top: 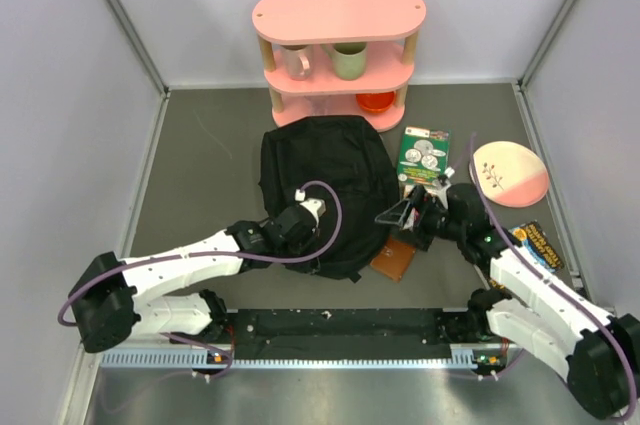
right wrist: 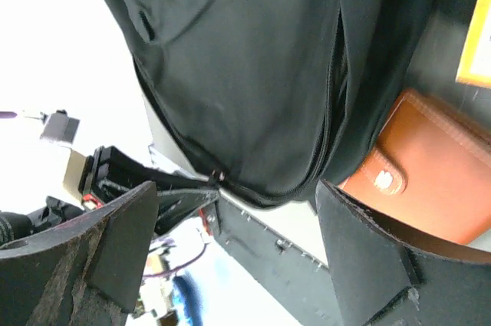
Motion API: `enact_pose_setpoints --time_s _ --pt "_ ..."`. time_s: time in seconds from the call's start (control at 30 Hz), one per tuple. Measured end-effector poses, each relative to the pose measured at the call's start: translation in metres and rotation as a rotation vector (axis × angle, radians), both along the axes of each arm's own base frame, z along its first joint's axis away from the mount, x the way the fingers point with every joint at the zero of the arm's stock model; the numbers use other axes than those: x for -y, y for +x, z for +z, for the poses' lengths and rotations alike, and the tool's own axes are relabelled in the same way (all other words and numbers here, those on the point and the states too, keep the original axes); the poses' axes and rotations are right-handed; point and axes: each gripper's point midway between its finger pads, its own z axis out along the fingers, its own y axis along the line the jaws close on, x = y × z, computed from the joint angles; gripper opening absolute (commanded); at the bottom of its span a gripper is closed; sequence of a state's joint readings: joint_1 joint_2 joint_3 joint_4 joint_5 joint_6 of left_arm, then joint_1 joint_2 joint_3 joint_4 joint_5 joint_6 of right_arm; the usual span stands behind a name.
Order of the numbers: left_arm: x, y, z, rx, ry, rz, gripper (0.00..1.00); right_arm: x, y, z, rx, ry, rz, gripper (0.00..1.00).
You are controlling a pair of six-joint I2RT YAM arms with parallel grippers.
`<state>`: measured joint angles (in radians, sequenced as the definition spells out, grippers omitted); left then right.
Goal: Pack the student bag
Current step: Unzip the student bag at the center of the board.
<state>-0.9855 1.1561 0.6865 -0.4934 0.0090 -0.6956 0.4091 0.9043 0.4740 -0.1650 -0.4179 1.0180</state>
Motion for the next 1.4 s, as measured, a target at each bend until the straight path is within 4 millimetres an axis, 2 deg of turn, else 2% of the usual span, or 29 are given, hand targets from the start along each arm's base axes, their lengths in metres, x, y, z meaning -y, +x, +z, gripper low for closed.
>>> enact_pose_setpoints --time_s 0.2,0.3,0.5,0.6,0.77,0.87,0.93,1.0,1.1,1.13,1.23,1.27,1.4 --pt "0.008 -0.001 0.003 -0.005 -0.025 -0.035 0.0 -0.029 -0.053 -0.028 -0.238 0.1 0.002 0.77" --pt "0.009 -0.002 0.005 -0.005 -0.032 -0.038 0.0 -0.045 -0.067 -0.036 -0.329 0.129 -0.008 0.77" --pt "0.012 -0.002 0.009 0.0 -0.055 -0.044 0.0 -0.073 -0.065 -0.042 -0.431 0.154 -0.038 0.75" --pt "0.013 -0.002 0.01 0.002 -0.059 -0.045 0.0 -0.085 -0.061 -0.044 -0.486 0.179 -0.065 0.61" --pt "0.012 -0.002 0.011 0.005 -0.063 -0.045 0.0 -0.09 -0.053 -0.046 -0.552 0.227 -0.142 0.55" --pt "0.012 -0.002 0.011 0.007 -0.065 -0.045 0.0 -0.091 -0.051 -0.045 -0.573 0.243 -0.171 0.35" --pt "0.013 -0.002 0.013 0.01 -0.069 -0.044 0.0 -0.091 -0.05 -0.045 -0.582 0.247 -0.183 0.34" --pt "0.013 -0.001 0.014 0.013 -0.074 -0.045 0.0 -0.091 -0.049 -0.047 -0.59 0.247 -0.197 0.41" --pt "0.014 -0.001 0.015 0.014 -0.08 -0.047 0.0 -0.091 -0.049 -0.051 -0.597 0.242 -0.201 0.43" --pt "0.014 -0.001 0.015 0.014 -0.081 -0.047 0.0 -0.091 -0.048 -0.052 -0.598 0.24 -0.202 0.4" --pt "0.014 -0.002 0.015 0.014 -0.082 -0.049 0.0 -0.091 -0.048 -0.056 -0.6 0.229 -0.201 0.13" --pt "0.014 -0.002 0.015 0.013 -0.082 -0.049 0.0 -0.091 -0.049 -0.058 -0.6 0.223 -0.199 0.0" --pt "0.014 -0.002 0.017 0.017 -0.087 -0.049 0.0 -0.09 -0.05 -0.062 -0.597 0.205 -0.196 0.0"
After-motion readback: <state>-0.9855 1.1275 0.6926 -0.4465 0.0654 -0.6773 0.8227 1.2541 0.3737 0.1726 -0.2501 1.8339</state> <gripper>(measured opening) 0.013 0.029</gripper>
